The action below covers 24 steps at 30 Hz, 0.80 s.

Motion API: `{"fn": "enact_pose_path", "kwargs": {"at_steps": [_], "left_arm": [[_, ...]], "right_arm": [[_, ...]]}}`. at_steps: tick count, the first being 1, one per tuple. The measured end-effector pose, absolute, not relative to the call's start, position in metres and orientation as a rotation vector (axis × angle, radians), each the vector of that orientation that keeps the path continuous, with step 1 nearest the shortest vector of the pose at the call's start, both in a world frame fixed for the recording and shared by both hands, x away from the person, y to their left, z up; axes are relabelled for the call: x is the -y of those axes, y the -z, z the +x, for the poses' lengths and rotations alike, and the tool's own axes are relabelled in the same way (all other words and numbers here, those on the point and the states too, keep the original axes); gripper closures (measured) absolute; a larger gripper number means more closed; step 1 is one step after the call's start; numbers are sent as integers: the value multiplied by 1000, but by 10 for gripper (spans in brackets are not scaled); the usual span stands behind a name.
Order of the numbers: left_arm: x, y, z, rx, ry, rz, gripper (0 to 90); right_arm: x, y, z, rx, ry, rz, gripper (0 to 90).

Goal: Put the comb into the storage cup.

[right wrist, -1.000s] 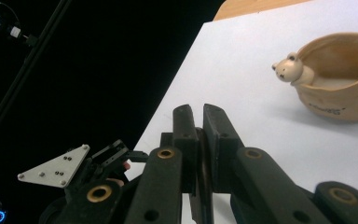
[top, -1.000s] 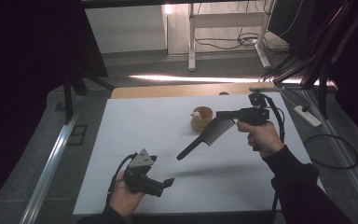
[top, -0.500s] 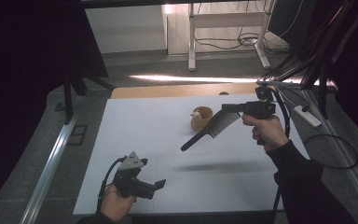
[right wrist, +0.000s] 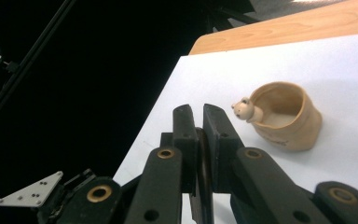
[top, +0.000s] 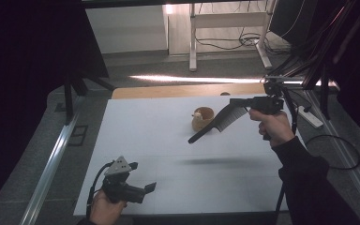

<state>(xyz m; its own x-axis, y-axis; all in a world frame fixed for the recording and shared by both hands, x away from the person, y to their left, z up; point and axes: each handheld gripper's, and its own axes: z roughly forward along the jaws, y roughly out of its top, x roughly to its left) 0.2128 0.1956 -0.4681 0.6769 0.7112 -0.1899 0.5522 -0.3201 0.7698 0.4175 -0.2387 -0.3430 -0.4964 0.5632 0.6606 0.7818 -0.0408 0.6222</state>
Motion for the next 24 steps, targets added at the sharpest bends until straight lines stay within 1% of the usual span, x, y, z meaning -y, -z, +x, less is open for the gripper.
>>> {"fn": "enact_pose_path", "kwargs": {"at_steps": [24], "left_arm": [[-227, 472, 194, -1091, -256, 1961, 0]], "right_arm": [[258, 325, 433, 2044, 1602, -1552, 846]]}}
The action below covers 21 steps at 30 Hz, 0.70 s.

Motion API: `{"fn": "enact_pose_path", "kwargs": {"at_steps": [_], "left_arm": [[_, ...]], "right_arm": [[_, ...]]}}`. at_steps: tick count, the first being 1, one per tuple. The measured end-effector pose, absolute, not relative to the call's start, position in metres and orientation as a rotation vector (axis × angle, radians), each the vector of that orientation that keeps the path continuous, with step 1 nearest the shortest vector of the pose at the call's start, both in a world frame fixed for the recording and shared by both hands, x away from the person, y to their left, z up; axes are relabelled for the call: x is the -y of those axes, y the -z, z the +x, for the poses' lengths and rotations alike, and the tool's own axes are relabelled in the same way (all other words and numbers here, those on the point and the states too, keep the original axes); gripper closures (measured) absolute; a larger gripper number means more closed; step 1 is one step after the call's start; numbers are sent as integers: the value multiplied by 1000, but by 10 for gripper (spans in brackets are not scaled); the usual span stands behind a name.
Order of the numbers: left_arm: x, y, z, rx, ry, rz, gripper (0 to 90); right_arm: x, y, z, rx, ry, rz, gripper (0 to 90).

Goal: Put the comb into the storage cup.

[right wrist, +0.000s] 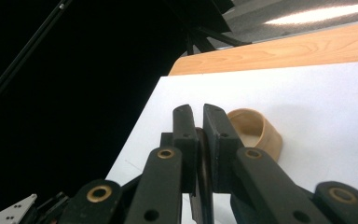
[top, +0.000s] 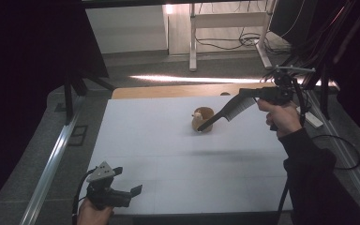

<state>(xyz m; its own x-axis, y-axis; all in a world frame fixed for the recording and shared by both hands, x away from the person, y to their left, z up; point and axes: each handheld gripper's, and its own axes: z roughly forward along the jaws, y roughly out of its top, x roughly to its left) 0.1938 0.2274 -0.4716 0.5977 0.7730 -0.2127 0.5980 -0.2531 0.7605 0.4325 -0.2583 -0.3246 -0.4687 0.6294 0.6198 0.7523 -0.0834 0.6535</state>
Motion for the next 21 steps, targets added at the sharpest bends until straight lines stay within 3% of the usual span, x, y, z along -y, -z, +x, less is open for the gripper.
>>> {"fn": "enact_pose_path", "kwargs": {"at_steps": [21], "left_arm": [[-236, 477, 191, -1156, -272, 2003, 0]], "right_arm": [[272, 317, 449, 2036, 1638, -1659, 846]]}}
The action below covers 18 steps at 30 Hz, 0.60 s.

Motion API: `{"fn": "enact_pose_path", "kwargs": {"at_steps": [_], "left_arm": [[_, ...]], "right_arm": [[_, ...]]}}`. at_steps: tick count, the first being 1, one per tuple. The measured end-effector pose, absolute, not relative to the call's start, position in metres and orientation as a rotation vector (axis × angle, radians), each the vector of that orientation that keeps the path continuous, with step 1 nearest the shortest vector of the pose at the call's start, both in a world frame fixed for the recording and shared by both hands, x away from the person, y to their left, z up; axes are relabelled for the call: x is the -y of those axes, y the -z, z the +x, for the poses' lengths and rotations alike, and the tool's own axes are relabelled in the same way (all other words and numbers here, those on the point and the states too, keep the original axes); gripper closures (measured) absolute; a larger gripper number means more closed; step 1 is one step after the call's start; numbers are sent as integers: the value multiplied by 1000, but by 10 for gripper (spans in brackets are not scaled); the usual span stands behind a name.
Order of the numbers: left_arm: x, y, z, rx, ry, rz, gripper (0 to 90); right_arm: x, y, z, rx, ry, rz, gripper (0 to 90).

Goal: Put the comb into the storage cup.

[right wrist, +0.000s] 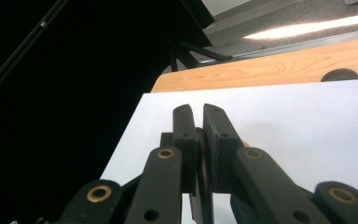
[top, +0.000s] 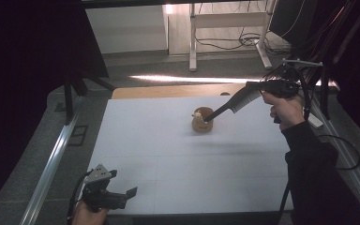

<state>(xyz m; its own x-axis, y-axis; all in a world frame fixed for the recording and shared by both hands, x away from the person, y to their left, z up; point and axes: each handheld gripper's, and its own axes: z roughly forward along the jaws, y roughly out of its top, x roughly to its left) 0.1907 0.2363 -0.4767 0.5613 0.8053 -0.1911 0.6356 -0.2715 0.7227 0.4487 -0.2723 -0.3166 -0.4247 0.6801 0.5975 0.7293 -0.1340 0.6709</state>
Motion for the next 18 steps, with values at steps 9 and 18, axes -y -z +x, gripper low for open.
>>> {"fn": "enact_pose_path", "kwargs": {"at_steps": [9, 18], "left_arm": [[-238, 477, 192, -1177, -276, 1996, 0], [-237, 477, 193, -1178, -284, 2007, 0]], "right_arm": [[276, 313, 456, 2028, 1651, -1704, 846], [274, 307, 463, 2050, 1656, -1730, 846]]}}
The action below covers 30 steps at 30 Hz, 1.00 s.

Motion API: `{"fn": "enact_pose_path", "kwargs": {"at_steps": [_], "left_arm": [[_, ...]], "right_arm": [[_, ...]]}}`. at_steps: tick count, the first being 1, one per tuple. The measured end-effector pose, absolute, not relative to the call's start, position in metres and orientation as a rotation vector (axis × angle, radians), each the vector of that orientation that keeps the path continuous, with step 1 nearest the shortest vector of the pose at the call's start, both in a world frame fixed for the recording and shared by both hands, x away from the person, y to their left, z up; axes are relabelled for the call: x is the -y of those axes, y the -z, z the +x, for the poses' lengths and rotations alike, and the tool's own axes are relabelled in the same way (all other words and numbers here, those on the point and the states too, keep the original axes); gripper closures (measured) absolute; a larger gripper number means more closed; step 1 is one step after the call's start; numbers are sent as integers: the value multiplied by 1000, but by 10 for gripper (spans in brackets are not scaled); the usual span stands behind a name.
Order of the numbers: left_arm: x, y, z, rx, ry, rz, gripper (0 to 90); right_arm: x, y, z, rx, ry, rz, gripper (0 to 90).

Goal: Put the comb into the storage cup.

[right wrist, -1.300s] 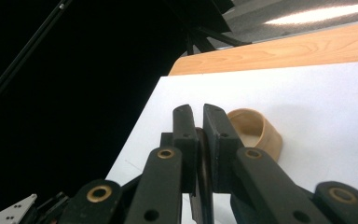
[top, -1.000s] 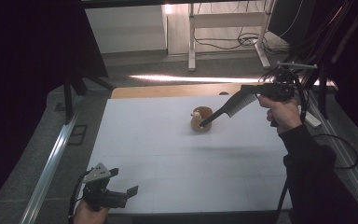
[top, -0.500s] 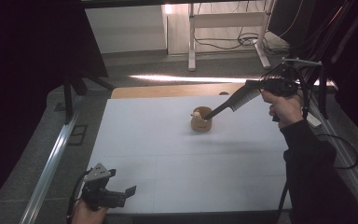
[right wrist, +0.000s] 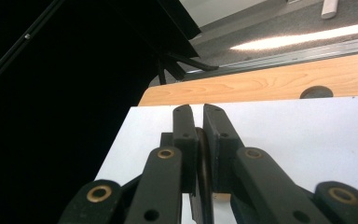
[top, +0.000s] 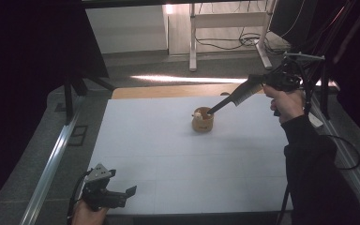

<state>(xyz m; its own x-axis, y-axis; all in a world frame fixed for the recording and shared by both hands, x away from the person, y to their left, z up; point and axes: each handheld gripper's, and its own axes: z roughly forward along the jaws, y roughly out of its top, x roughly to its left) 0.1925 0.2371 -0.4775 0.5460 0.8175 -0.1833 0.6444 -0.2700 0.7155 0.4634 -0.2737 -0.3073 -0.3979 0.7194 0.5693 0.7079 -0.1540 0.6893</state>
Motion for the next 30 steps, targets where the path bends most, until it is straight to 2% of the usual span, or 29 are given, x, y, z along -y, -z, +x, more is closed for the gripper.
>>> {"fn": "enact_pose_path", "kwargs": {"at_steps": [30], "left_arm": [[-237, 480, 197, -1183, -231, 2026, 5]], "right_arm": [[256, 321, 486, -2009, -1579, 1731, 846]]}}
